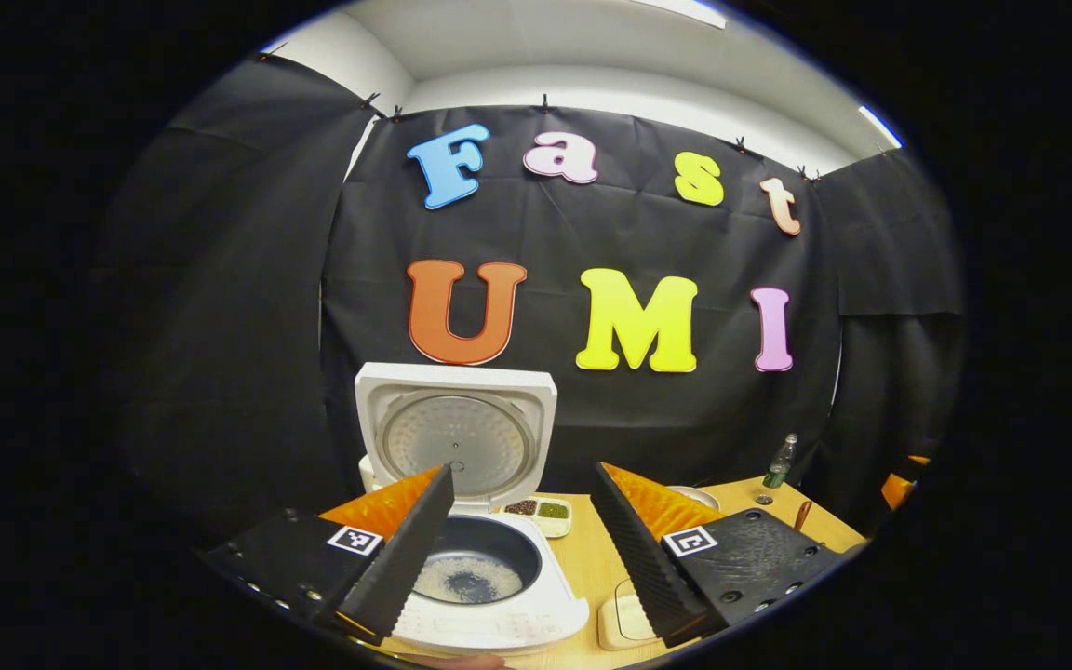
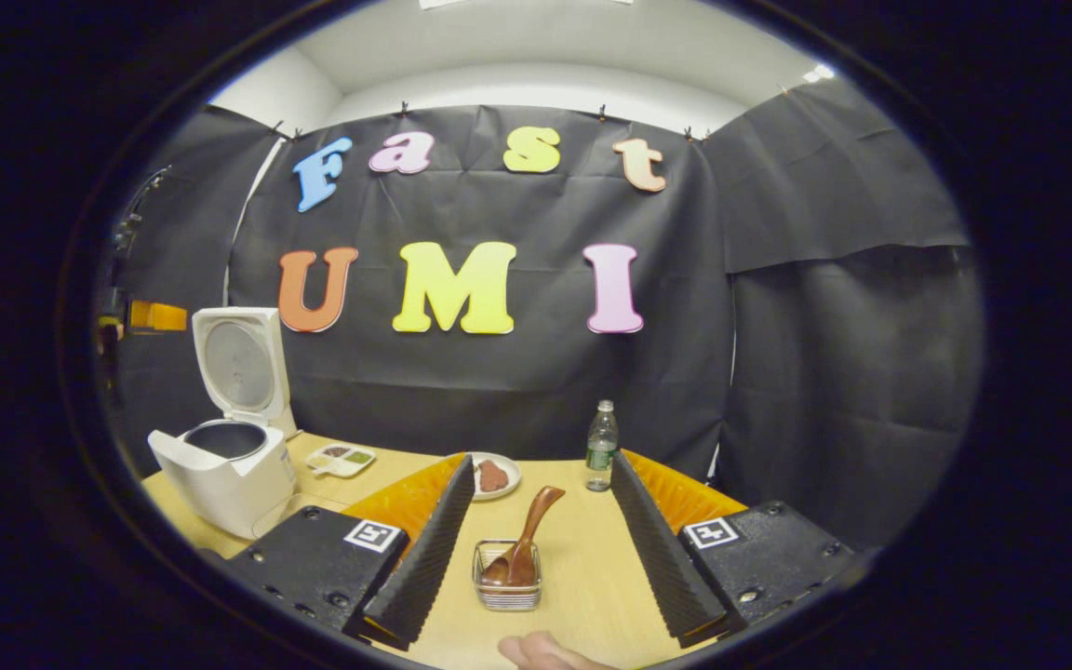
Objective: Close the left gripper, press the button to open the rice cooker; take a wooden spoon from the chopstick holder with the right hand, scoop a spoonful of rice and pour it into the rice cooker, then put the wooden spoon back into the chopstick holder.
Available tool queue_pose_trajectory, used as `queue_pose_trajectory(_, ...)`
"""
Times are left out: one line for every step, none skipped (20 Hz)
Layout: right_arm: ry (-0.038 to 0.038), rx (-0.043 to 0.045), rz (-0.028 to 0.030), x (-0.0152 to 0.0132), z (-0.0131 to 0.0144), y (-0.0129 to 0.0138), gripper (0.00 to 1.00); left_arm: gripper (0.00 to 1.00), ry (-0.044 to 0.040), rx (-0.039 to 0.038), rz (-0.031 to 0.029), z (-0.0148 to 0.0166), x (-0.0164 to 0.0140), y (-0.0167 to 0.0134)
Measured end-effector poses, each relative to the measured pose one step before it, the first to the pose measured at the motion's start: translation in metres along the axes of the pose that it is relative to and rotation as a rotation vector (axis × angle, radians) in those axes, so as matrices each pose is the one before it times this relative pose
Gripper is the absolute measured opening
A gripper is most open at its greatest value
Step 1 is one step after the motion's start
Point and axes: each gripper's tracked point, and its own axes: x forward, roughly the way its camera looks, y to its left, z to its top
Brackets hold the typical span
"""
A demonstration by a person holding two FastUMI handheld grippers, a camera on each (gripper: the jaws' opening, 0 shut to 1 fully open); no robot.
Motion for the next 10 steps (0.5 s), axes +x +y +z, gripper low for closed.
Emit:
queue_pose_trajectory(0.00523, -0.00024, 0.00204, 0.00065, -0.00269, 0.00152, 0.95, 0.94, 0.00256, -0.00057, 0.01939, 0.00769, 0.00849, 0.00868)
queue_pose_trajectory(0.00431, 0.00227, 0.00778, -0.00011, -0.00206, 0.00234, 0.95, 0.94, -0.00528, 0.00469, 0.02351, 0.00783, 0.00888, 0.00878)
queue_pose_trajectory(-0.00350, 0.00451, 0.01275, -0.00059, -0.00086, 0.00398, 0.95, 0.94, -0.01381, 0.00384, 0.01047, 0.01091, 0.00987, 0.00567)
queue_pose_trajectory(-0.00596, 0.00524, 0.01018, 0.00066, 0.00017, 0.00193, 0.95, 0.94, -0.01055, -0.00163, 0.00772, 0.00888, 0.00906, 0.00377)
queue_pose_trajectory(-0.00745, 0.00538, 0.00846, 0.00038, 0.00118, 0.00245, 0.95, 0.94, -0.00320, -0.00520, -0.00527, 0.00696, 0.00811, 0.00230)
queue_pose_trajectory(-0.00474, 0.00645, 0.00728, 0.00086, 0.00168, 0.00138, 0.95, 0.94, -0.00566, -0.00487, 0.00940, 0.00596, 0.00933, 0.00586)
queue_pose_trajectory(-0.00397, 0.00114, 0.00857, 0.00105, 0.00055, 0.00332, 0.95, 0.94, -0.00351, -0.01072, 0.01413, 0.00502, 0.01023, 0.00817)
queue_pose_trajectory(-0.00233, -0.00111, 0.00566, 0.00197, -0.00100, 0.00143, 0.95, 0.94, 0.00488, -0.01387, 0.00026, 0.00334, 0.00929, 0.00208)
queue_pose_trajectory(-0.00405, 0.00283, 0.00277, 0.00094, 0.00103, 0.00094, 0.95, 0.94, 0.00103, -0.01577, -0.01736, 0.00392, 0.00854, -0.00235)
queue_pose_trajectory(0.00252, 0.00316, -0.00160, 0.00152, 0.00029, -0.00154, 0.92, 0.94, -0.00412, -0.01274, -0.02826, 0.00446, 0.00928, -0.00428)
